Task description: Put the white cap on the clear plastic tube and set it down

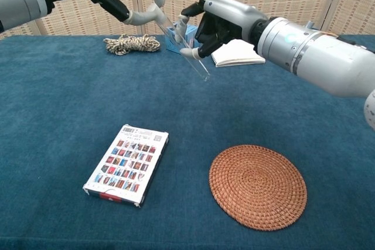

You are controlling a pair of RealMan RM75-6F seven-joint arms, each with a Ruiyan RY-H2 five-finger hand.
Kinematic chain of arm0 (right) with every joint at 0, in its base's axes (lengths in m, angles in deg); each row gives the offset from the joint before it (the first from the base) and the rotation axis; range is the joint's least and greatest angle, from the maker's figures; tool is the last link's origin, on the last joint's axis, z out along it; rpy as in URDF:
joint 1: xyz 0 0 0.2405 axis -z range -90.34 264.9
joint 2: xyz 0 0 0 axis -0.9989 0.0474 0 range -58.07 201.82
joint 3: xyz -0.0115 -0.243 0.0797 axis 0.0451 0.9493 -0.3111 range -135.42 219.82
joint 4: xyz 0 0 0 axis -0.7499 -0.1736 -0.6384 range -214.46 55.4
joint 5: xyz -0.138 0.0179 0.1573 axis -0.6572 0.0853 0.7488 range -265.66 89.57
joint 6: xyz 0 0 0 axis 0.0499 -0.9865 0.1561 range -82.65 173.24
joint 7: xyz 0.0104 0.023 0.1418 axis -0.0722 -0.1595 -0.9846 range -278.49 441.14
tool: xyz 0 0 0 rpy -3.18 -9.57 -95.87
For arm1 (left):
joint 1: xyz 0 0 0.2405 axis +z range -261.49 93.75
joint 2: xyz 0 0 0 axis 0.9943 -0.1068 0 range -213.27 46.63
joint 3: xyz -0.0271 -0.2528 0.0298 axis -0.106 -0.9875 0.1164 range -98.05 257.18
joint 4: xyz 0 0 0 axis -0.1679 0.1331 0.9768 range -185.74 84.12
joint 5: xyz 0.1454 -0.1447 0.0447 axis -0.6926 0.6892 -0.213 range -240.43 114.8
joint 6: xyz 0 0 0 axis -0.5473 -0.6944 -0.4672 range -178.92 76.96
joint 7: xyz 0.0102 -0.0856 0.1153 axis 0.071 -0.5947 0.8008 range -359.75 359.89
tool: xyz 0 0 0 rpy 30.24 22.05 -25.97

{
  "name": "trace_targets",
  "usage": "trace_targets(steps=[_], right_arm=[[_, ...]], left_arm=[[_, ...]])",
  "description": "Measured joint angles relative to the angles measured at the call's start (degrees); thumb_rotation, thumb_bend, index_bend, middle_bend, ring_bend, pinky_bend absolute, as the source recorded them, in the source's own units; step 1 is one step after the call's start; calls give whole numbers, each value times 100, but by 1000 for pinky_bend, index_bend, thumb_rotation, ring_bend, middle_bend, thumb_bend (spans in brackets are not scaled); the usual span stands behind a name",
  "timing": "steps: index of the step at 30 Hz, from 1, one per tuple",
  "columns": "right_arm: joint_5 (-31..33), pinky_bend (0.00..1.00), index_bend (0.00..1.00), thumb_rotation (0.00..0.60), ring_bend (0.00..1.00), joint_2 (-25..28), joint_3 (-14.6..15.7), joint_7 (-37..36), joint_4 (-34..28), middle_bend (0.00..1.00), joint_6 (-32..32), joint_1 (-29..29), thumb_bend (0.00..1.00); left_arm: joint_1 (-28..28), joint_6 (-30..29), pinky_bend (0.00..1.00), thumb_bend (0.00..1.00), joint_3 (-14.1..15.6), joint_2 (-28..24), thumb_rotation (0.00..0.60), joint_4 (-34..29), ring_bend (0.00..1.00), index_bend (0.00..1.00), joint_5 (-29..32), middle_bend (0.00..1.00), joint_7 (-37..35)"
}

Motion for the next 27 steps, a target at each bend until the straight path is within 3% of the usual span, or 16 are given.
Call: trace_targets(steps=[21,24,27], right_arm=[[75,1000,903,600,1000,-91,-17,-83,35,1000,-14,-25,786],[115,1000,903,600,1000,-69,-18,-34,22,1000,-54,-26,787],[170,1000,903,600,1000,-23,-14,42,-8,1000,-124,-27,790]], left_arm=[[-54,32,0,383,43,142,600,83,0,518,54,47,69],[-56,89,0,381,57,117,600,70,0,371,115,46,86],[-60,164,0,347,65,61,600,13,0,141,194,35,96]])
